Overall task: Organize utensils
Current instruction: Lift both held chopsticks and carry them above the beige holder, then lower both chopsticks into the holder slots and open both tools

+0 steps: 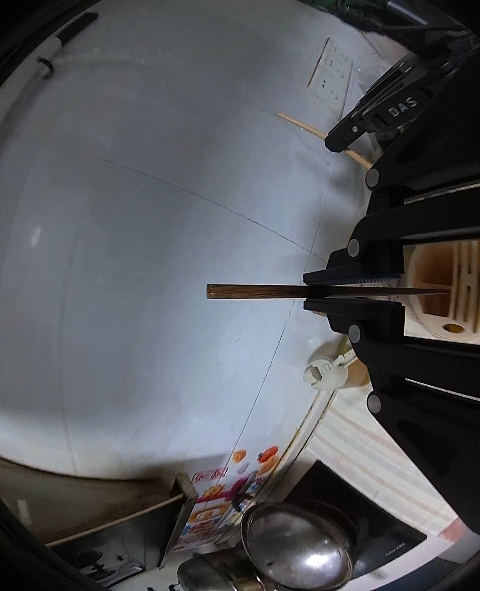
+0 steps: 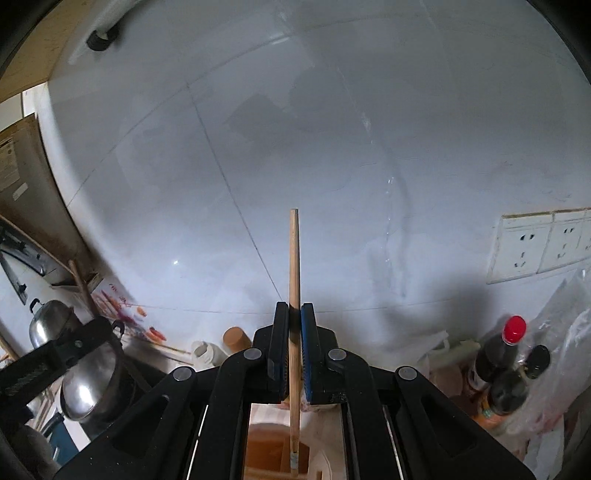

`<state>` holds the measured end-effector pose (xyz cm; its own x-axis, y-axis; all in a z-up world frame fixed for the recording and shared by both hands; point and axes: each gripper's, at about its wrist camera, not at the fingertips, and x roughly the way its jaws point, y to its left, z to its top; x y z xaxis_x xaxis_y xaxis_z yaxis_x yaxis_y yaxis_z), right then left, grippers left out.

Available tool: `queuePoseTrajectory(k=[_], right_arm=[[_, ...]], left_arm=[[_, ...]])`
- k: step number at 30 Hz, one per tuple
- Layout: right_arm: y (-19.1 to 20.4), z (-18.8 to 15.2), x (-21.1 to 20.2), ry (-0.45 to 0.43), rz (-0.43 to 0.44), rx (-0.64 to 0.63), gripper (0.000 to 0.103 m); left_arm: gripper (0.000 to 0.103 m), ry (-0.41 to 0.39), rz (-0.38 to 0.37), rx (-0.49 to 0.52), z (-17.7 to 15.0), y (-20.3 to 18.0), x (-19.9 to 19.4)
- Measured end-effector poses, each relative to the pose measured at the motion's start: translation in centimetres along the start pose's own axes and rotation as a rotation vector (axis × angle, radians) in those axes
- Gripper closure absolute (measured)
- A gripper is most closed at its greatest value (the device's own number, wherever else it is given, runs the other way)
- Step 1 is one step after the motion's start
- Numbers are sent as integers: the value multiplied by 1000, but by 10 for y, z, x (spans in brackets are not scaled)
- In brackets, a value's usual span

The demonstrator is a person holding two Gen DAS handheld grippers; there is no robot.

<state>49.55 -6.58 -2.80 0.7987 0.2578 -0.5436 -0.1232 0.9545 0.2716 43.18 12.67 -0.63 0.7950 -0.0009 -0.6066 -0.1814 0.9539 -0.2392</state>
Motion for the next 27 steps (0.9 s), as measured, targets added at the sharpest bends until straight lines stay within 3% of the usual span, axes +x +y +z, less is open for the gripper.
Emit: queuePoseTrajectory(k=[8,14,19,20,22,23,24,27], right_arm=[[5,-21,24,34,18,-32,97],[9,-41,23,82,52,-67,96],[-3,-49,20,191,98,-43,95],[-6,-49,19,210,105,-40,93],[-12,-49,12,223,107,-31,69],[-15,-49,6,220,107,-23,64],[-18,-49,1,217,101,-19,57],[-26,-48,-16,210,91,-3,49]], left_arm=[[99,106,-1,22,-27,-4,45],[98,159,-33,19,-40,-3,42],[93,220,-57,2,-42,0,29],[84,230,-56,7,-42,1,23],[44,218,-26,20,-41,1,13],[16,196,-19,21,-41,3,3],[9,182,-10,19,-41,6,-1],[6,173,12,26,-44,10,-18]])
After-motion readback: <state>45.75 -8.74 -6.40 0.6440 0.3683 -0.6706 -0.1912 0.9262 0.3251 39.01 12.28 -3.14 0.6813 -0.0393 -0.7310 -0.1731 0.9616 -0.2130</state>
